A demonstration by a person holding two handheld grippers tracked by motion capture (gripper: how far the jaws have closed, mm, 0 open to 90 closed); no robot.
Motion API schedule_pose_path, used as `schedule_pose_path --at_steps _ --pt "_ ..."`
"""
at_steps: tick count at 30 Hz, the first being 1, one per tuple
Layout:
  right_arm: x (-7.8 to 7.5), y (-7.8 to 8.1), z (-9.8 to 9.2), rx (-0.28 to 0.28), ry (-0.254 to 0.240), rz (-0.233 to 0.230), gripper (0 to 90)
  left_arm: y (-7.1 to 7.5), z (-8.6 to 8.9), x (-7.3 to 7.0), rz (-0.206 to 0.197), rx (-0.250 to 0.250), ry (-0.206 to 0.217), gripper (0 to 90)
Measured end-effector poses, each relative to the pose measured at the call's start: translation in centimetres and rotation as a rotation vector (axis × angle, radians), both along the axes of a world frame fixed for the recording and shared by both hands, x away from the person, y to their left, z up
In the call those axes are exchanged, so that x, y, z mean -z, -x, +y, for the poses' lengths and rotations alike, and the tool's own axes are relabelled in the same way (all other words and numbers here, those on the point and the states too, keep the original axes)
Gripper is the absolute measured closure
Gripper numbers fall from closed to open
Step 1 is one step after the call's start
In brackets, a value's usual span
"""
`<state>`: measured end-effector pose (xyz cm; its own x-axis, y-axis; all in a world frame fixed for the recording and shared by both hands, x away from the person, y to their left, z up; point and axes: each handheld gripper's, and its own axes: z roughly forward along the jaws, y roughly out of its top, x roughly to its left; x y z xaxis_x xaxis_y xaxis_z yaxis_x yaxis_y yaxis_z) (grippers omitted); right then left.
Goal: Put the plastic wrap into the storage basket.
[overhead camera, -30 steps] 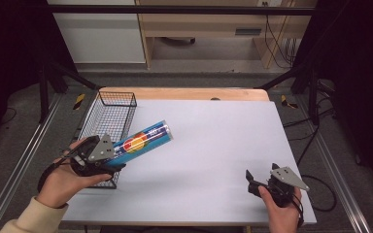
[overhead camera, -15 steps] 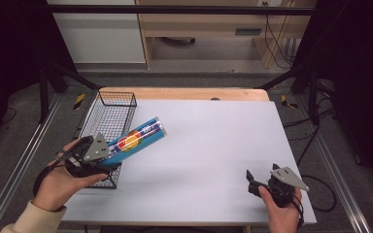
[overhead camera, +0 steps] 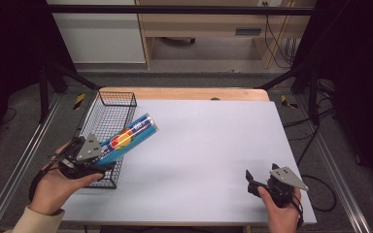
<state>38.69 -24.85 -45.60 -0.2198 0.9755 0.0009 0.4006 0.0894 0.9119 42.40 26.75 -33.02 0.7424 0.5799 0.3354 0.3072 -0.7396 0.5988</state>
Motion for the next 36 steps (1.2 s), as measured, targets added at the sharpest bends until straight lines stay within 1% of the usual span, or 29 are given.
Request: schedule_pose_path --at_steps 4,7,8,9,10,11,13,17,20,23,24,26,28,31,36 --pt "-0.1 0.0 0.1 0.001 0.006 -0.004 7.5 0.0 0.6 -0.2 -0.003 -0.032 0.019 32.0" --pt "-0.1 0.1 0.2 0.002 0.007 -0.008 7.5 -0.1 0.8 -0.2 -0.006 -0.053 0.019 32.0" --pt "-0.1 0.1 0.2 0.001 0.007 -0.007 7.4 -0.2 0.9 -0.2 -0.008 -0.05 0.027 32.0" --pt "-0.1 0.1 0.2 0.0 0.008 -0.008 7.4 -0.2 1.0 -0.3 0.0 -0.068 0.022 32.0" --pt "-0.2 0.1 0.2 0.0 0.007 -0.008 7.4 -0.4 1.0 -0.3 -0.007 -0.06 0.025 32.0" --pt "-0.2 0.1 0.2 0.002 0.011 -0.009 7.4 -0.4 1.1 -0.4 0.007 -0.076 0.017 32.0" --pt "-0.3 0.1 0.3 -0.001 0.012 -0.011 7.6 -0.6 1.2 -0.6 0.008 -0.095 0.026 32.0" --pt "-0.3 0.2 0.5 -0.015 0.009 -0.012 7.9 -0.8 1.2 -0.9 0.003 -0.127 0.008 32.0" --pt "-0.3 0.1 0.8 -0.031 0.01 -0.014 8.0 -0.8 1.2 -1.0 0.01 -0.154 0.003 32.0" --pt "-0.5 0.2 1.1 -0.045 0.01 -0.018 8.1 -0.7 1.0 -1.1 -0.007 -0.173 -0.015 32.0" --pt "-0.5 0.2 1.1 -0.047 0.014 -0.026 8.4 -0.6 1.0 -1.2 -0.005 -0.178 -0.016 32.0" --pt "-0.6 0.2 1.4 -0.054 0.015 -0.031 8.5 -0.5 0.9 -1.3 -0.005 -0.194 -0.001 32.1" --pt "-0.7 0.2 1.4 -0.06 0.018 -0.037 8.6 -0.5 0.9 -1.3 -0.005 -0.199 -0.008 32.0" --pt "-0.8 0.3 1.5 -0.061 0.017 -0.042 8.9 -0.6 0.8 -1.2 -0.004 -0.212 -0.019 32.0" --pt "-0.8 0.3 1.4 -0.05 0.014 -0.043 9.0 -0.6 0.9 -1.1 0.003 -0.234 -0.025 32.1"
